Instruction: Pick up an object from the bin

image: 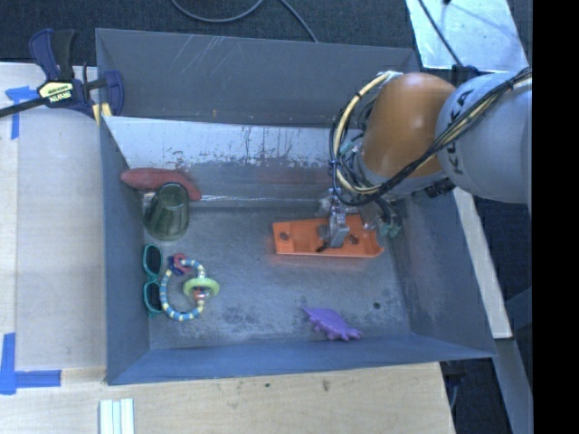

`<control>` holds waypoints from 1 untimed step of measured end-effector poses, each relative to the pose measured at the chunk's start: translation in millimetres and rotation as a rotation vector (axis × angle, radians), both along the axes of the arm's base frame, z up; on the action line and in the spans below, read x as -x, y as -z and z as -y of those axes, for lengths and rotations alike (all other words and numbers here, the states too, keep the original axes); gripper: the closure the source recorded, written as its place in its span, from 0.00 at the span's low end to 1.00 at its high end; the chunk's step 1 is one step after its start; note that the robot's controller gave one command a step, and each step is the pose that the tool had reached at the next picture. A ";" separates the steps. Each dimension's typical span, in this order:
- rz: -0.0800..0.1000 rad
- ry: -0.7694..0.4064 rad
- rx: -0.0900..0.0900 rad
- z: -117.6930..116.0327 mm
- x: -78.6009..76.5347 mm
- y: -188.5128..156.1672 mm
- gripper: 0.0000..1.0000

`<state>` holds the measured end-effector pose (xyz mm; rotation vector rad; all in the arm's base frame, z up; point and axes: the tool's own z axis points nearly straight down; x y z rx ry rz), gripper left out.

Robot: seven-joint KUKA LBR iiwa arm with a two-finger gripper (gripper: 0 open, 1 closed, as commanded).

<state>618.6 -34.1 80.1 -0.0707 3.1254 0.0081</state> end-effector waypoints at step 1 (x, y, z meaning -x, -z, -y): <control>0.000 0.000 0.000 0.0 0.0 0.0 1.00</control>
Offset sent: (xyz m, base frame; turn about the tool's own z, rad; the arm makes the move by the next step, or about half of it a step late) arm -0.0031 -0.0006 0.1255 0.0008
